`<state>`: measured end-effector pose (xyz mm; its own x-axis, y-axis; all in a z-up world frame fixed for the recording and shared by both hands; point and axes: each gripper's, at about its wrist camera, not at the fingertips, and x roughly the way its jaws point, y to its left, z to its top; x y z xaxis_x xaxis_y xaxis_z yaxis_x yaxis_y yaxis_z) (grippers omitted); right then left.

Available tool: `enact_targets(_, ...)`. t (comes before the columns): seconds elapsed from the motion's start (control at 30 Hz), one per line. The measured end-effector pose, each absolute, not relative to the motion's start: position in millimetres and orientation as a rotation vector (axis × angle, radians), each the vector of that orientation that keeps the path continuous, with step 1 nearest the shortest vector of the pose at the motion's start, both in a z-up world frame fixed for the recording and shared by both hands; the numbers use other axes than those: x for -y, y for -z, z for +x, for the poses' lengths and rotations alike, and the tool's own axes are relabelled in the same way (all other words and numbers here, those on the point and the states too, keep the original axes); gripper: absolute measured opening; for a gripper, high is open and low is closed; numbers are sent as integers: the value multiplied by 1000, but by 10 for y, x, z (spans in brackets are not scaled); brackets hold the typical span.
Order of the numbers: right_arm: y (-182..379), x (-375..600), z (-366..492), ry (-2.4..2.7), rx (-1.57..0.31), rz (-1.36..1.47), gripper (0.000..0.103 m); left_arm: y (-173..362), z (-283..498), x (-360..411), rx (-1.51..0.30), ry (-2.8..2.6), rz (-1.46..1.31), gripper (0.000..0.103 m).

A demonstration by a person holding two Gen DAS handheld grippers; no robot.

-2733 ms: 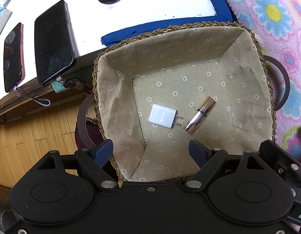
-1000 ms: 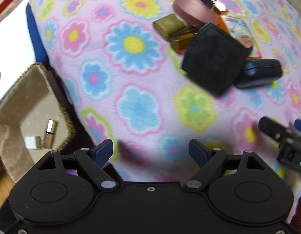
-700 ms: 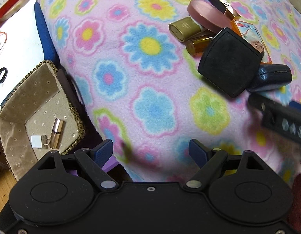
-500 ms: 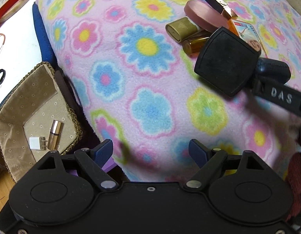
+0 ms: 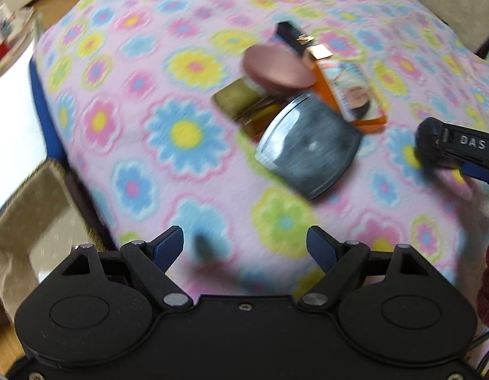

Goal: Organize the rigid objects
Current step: 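Lower the left tool onto the black square compact while the right tool hovers over the blue case, then close the left tool on the black compact and lift it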

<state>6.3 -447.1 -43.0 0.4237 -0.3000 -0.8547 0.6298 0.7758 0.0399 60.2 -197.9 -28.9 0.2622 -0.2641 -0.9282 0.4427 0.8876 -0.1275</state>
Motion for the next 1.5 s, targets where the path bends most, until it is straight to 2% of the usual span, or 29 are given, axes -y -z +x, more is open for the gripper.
enact_targets(0.17,605,4498,109,636,-878,299,89,241,710,2267,-1158,511,228,81)
enact_targets(0.23,713,4458,132,648,-822,234,93,264,772,2366,-1162,524,224,81)
enact_targets(0.3,806,4423,102,652,-759,164,102,282,800,2411,-1164,539,220,81)
enact_targets(0.33,835,4410,95,649,-741,153,103,305,816,2440,-1167,539,222,81)
enact_targets(0.6,830,4508,36,608,-673,226,103,447,803,2631,-1170,529,273,81)
enact_targets(0.73,824,4538,-12,580,-651,257,103,406,825,2699,-1164,527,265,73)
enact_targets(0.87,797,4576,-87,559,-626,303,103,369,899,2734,-1196,534,203,71)
enact_targets(1.07,781,4580,-131,549,-612,325,103,272,852,2661,-1298,490,184,70)
enact_targets(1.37,794,4543,-133,561,-605,307,103,448,761,2343,-1313,462,175,71)
enact_targets(1.5,809,4538,-137,562,-592,303,103,430,773,2264,-1265,473,139,73)
